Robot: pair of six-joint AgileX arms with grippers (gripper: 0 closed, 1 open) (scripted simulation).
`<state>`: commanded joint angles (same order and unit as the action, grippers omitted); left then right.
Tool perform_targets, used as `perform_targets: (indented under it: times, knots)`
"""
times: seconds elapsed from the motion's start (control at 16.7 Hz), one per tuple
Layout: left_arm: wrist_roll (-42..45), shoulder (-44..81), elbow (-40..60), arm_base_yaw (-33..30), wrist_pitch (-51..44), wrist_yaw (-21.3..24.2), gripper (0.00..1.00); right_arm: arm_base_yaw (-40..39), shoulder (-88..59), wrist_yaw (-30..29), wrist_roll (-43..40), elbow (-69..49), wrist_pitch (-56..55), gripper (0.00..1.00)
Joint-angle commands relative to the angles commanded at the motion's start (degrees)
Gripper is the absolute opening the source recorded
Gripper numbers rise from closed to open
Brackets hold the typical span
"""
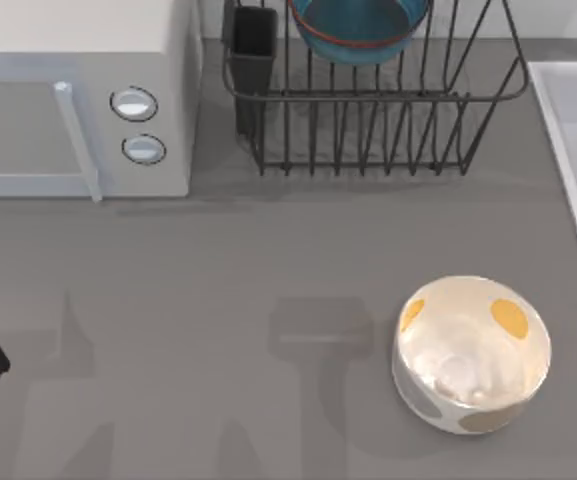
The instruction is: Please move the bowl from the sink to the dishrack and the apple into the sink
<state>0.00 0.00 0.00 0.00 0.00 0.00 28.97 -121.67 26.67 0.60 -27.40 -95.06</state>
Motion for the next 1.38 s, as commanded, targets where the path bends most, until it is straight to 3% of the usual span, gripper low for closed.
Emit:
perform_targets:
  times: [0.36, 1.08, 1.38]
  knots:
    - [0.0, 0.0, 0.0, 0.0, 0.0, 0.0, 1.0, -6.0, 24.3, -5.4, -0.2, 5.2, 18.6, 1.0]
    - [0.0, 0.0, 0.0, 0.0, 0.0, 0.0, 1.0, -23.1, 101.5, -21.1, 0.3, 23.9, 78.3, 1.0]
    - [0.0, 0.0, 0.0, 0.0, 0.0, 0.0, 1.0, -28.0, 118.6, -25.7, -0.4, 27.0, 92.4, 1.0]
